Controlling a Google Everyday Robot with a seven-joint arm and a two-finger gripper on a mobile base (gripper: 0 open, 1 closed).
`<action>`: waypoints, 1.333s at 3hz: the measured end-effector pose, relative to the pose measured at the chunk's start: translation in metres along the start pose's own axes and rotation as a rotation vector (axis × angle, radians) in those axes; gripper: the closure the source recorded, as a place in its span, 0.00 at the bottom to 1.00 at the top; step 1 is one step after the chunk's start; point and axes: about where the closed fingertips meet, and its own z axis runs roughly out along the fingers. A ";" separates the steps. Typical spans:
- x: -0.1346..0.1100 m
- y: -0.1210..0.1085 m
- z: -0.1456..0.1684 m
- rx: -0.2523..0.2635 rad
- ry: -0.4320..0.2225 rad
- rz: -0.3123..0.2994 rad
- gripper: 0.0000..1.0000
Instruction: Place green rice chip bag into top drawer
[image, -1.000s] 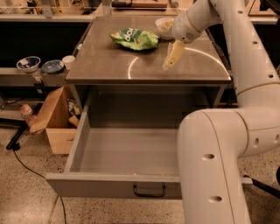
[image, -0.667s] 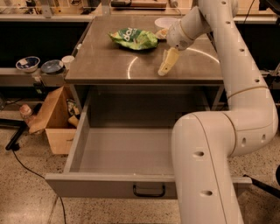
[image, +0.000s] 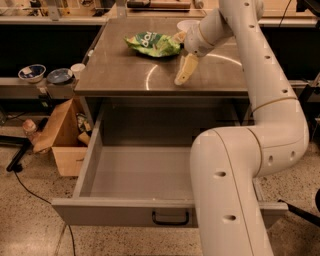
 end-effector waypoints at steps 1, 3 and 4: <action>-0.021 -0.001 0.003 -0.012 -0.001 -0.033 0.00; -0.048 0.002 0.021 -0.044 -0.032 -0.095 0.00; -0.035 -0.014 0.029 0.010 0.003 -0.109 0.00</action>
Offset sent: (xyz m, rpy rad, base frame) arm 0.1453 0.0106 0.1054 -0.0283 -0.0112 0.1599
